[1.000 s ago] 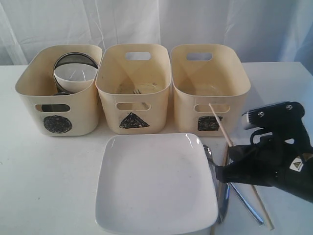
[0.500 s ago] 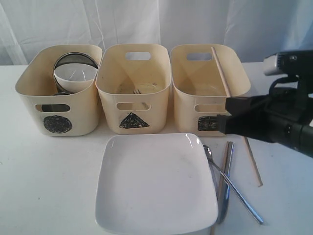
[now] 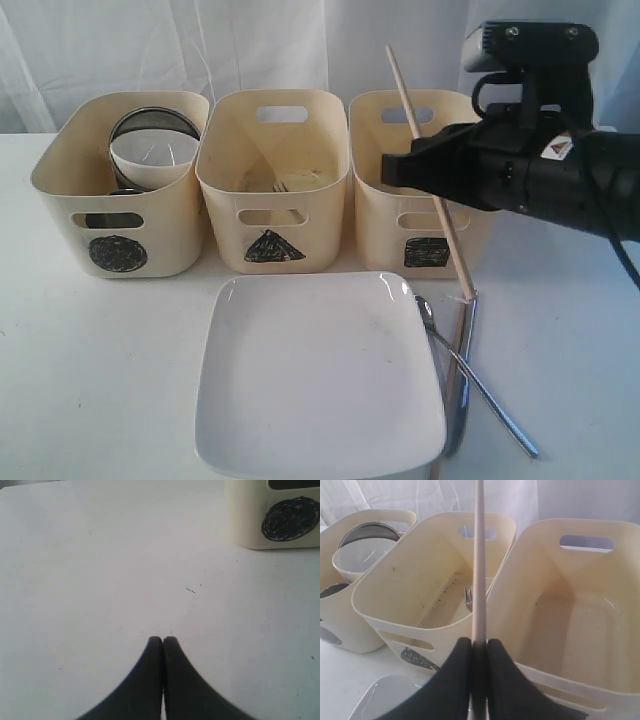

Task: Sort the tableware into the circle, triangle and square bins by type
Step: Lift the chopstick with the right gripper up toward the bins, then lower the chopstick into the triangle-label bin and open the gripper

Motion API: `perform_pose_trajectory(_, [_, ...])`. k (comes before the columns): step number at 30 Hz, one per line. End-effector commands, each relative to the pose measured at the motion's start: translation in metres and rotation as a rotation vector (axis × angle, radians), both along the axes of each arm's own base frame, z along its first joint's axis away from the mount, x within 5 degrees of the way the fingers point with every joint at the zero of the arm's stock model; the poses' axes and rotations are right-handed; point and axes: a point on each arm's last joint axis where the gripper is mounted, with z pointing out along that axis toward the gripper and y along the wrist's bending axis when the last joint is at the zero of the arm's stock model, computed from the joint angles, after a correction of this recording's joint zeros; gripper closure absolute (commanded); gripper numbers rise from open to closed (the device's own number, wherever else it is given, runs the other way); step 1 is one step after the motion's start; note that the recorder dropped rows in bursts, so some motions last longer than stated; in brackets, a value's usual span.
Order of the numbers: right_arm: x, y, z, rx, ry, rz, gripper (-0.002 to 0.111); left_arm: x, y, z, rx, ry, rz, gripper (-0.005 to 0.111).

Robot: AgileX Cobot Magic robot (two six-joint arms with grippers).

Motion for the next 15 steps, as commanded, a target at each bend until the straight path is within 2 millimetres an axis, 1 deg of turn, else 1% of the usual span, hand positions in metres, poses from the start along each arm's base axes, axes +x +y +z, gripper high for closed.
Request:
perform_pose_trajectory(1, [0.02,0.01,0.003,0.004,-0.002,-0.002,0.108,0.0,-0.001,-0.001,-0.013,-0.004,-0.005,0.107])
perform_pose_trajectory(3, [0.028,0.015,0.002,0.001,0.003,-0.002,0.108,0.0,-0.001,-0.001,-0.013,-0.004,-0.005,0.107])
perform_pose_trajectory(6, [0.041,0.028,0.002,0.001,0.004,0.013,0.108,0.0,-0.001,-0.001,-0.013,-0.004,-0.005,0.107])
perform_pose_trajectory(10, [0.057,0.05,-0.003,-0.004,0.013,0.045,0.108,0.0,-0.001,-0.001,-0.013,-0.004,-0.005,0.107])
perform_pose_trajectory(12, [0.066,0.056,-0.006,-0.006,0.016,0.047,0.108,0.0,-0.001,-0.001,-0.013,-0.004,-0.005,0.107])
perform_pose_trajectory(15, [0.081,0.065,-0.005,0.006,-0.017,0.037,0.108,0.0,-0.001,-0.001,-0.013,-0.004,-0.005,0.107])
